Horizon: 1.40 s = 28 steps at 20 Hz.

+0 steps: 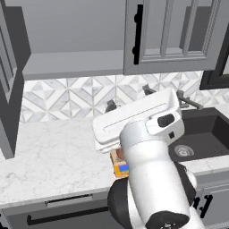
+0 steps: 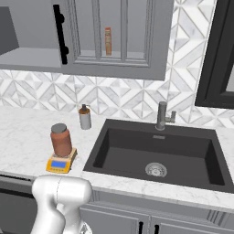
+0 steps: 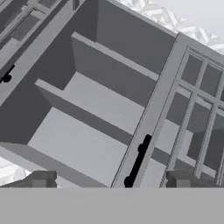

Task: Pick the honey bottle and place it on the digital scale for weighing, and close the cabinet.

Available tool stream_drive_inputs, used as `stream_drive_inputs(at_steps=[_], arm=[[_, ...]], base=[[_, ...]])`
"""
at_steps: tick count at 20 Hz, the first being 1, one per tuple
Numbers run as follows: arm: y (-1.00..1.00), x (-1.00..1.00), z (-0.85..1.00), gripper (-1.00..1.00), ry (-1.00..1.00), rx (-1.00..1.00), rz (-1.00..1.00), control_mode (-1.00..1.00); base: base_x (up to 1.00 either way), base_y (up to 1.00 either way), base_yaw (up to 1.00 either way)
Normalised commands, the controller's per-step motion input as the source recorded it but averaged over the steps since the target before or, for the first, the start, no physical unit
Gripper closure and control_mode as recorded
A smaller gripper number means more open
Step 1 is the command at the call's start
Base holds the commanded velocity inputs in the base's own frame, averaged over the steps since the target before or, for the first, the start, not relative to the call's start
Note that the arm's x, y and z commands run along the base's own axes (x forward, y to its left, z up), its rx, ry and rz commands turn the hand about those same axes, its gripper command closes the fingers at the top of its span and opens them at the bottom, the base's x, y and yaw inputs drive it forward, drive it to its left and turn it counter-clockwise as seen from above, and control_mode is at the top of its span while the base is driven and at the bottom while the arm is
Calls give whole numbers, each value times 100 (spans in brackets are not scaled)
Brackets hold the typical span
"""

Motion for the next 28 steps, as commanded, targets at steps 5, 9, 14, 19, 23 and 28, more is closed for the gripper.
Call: stream_drive_inputs(at_steps=[5, 9, 14, 19, 23, 28], arm=[[84, -74, -13, -100, -18, -9, 0, -100], [84, -61, -25, -100, -29, -6, 0, -100], [84, -47, -34, -100, -32, 0, -4, -100], [68, -12, -27, -100, -24, 0, -8, -100], [82, 22, -48, -100, -9, 5, -14, -100], [91, 27, -45, -100, -4, 7, -11, -100]], base=[[0, 0, 0], [0, 0, 0], [0, 0, 0], [0, 0, 0], [0, 0, 0], [0, 0, 0]])
